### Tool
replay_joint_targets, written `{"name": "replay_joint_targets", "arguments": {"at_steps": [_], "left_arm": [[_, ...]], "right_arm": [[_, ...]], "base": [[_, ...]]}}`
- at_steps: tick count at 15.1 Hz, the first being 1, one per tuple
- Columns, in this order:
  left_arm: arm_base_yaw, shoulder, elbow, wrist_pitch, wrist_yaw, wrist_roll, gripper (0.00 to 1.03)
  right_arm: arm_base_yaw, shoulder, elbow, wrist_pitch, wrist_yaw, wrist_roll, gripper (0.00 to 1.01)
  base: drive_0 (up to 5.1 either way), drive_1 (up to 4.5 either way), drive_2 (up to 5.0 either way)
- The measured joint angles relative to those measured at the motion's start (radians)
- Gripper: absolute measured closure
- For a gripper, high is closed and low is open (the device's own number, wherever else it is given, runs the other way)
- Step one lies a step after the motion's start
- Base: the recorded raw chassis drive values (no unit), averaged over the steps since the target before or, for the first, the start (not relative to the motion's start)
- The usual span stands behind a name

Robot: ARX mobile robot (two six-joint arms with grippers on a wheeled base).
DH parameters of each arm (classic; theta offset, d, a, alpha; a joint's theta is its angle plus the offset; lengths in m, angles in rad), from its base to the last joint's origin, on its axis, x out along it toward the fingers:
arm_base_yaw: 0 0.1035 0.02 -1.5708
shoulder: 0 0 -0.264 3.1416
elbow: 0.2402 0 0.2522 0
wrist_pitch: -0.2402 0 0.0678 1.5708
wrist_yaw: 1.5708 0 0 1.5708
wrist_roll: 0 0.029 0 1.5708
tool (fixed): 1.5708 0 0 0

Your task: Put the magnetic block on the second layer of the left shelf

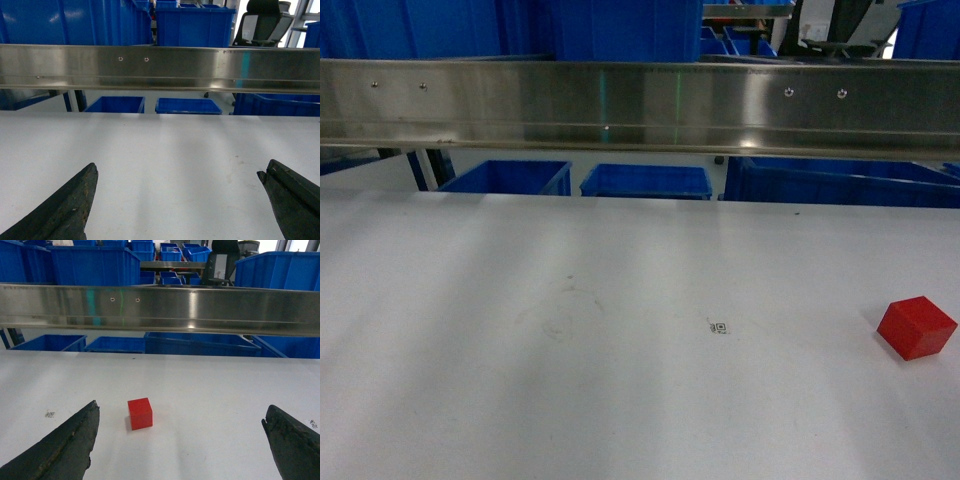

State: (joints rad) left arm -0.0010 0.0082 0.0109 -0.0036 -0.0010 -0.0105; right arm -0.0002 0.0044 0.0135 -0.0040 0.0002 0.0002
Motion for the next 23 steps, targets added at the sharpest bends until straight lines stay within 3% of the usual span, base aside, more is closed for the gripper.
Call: {"name": "replay_joint_targets", "arguments": {"at_steps": [23], "left_arm": [[0.0,0.0,0.0,0.0,0.0,0.0,0.05]], "right_arm": [[0.002,0.009,0.0,0.019,0.0,0.002,0.03]], "base": [[0.0,0.0,0.0]]}}
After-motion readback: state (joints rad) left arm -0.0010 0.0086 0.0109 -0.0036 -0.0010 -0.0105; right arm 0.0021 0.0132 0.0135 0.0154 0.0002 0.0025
